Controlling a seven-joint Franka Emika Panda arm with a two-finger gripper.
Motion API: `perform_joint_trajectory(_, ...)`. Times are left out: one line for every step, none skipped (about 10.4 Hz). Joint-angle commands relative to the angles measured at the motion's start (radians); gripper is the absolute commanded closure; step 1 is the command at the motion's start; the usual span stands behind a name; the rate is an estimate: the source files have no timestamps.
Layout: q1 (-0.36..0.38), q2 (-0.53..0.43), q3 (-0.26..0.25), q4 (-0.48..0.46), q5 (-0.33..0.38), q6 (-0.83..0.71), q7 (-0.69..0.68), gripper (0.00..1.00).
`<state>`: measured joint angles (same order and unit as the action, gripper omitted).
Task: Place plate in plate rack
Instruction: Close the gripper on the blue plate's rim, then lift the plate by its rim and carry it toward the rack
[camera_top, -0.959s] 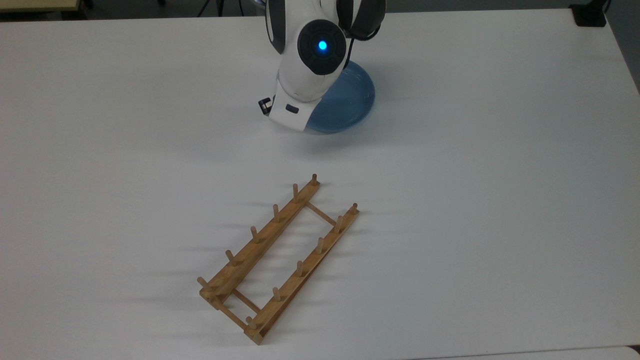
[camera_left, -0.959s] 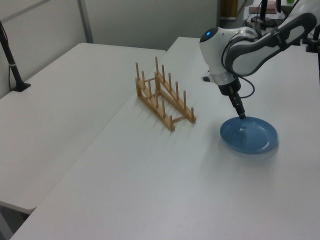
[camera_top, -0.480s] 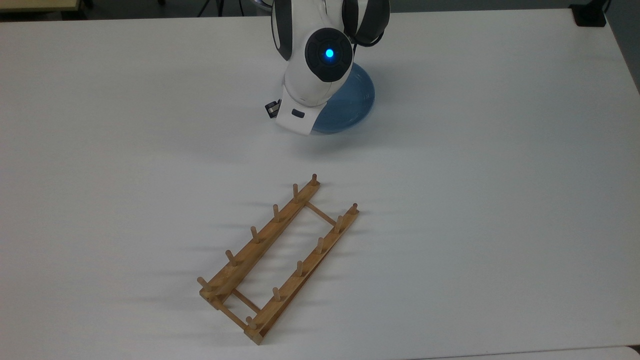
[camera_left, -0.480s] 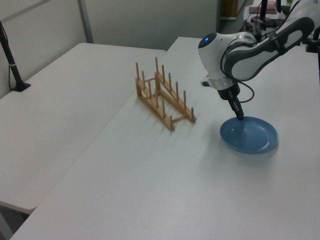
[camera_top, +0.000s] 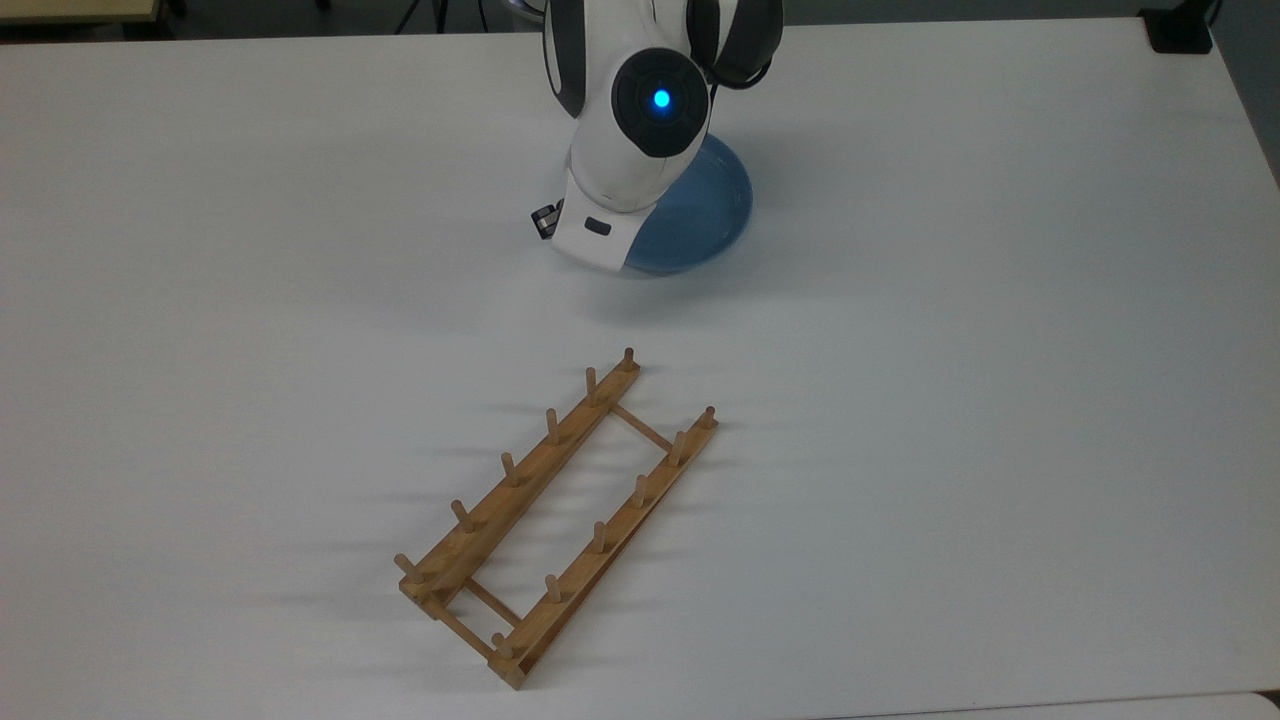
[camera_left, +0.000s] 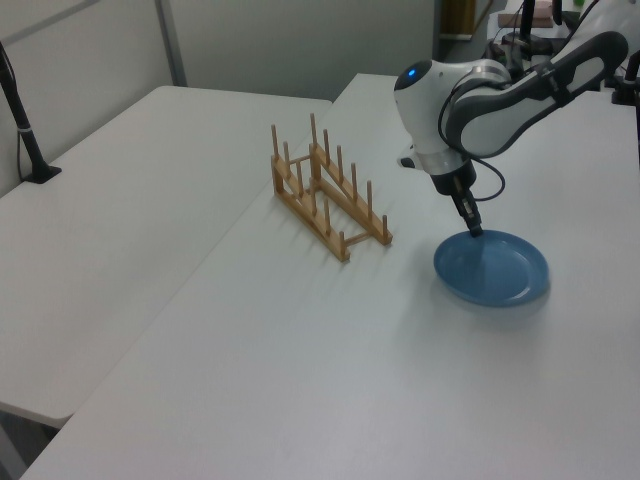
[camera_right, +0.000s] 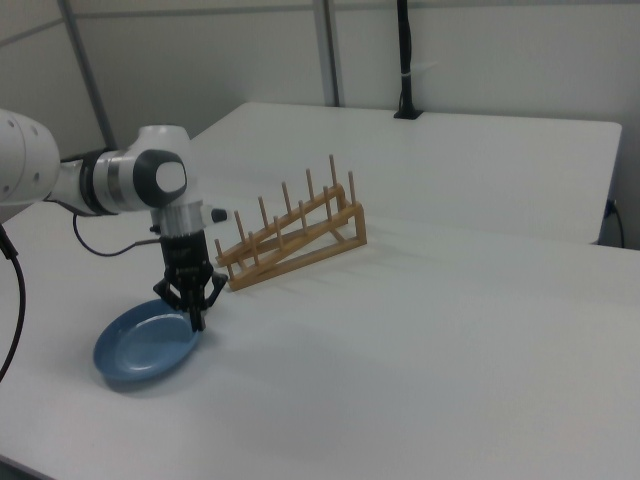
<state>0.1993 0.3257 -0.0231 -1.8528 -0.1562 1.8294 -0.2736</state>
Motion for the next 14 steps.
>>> perform_joint_trajectory(0.008,-0.005,-0.006,0.165,-0.005,-0.103,0.004,1.00)
perform_joint_trajectory(0.006,-0.010,-0.006,0.228,-0.003,-0.129,0.004,1.00)
perform_joint_trajectory(0.005,-0.010,-0.006,0.289,-0.003,-0.139,0.005,1.00)
perform_joint_trajectory(0.002,-0.010,-0.012,0.343,-0.002,-0.137,0.007,1.00)
perform_joint_trajectory(-0.001,-0.008,-0.018,0.381,-0.003,-0.131,0.026,1.00)
perform_joint_trajectory(-0.014,-0.008,-0.021,0.426,-0.006,-0.119,0.075,1.00)
perform_joint_trajectory(-0.021,-0.007,-0.021,0.469,-0.009,-0.066,0.136,1.00)
perform_joint_trajectory(-0.032,-0.011,-0.023,0.480,-0.014,0.021,0.218,1.00)
perform_joint_trajectory(-0.044,-0.017,-0.023,0.490,-0.017,0.106,0.291,1.00)
perform_joint_trajectory(-0.054,-0.019,-0.023,0.491,-0.038,0.178,0.335,1.00)
perform_joint_trajectory(-0.063,-0.017,-0.023,0.491,-0.074,0.250,0.381,1.00)
perform_joint_trajectory(-0.072,-0.016,-0.023,0.491,-0.112,0.316,0.439,1.00)
perform_joint_trajectory(-0.084,-0.013,-0.021,0.488,-0.159,0.370,0.495,1.00)
perform_joint_trajectory(-0.089,-0.008,-0.021,0.484,-0.201,0.410,0.545,1.00)
